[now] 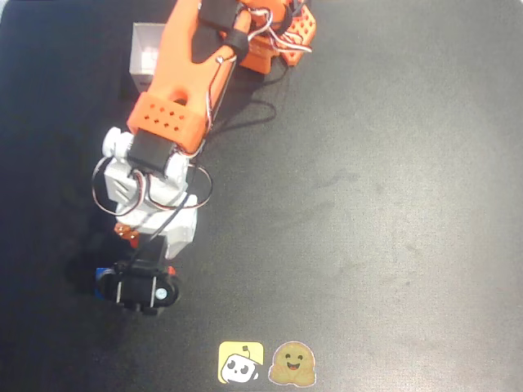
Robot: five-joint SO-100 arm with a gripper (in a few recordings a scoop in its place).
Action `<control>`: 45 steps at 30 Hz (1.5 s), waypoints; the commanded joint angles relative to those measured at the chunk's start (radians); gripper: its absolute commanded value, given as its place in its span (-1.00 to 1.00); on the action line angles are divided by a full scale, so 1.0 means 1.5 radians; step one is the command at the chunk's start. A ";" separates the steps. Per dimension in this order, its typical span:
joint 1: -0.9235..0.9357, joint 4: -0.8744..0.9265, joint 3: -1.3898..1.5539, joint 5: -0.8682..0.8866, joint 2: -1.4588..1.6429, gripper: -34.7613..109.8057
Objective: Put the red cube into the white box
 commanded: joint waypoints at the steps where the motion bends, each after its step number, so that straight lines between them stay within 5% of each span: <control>1: -0.011 -0.022 -0.034 0.011 -0.003 -0.40; 45: -0.041 -0.091 -0.029 0.043 -0.055 -0.20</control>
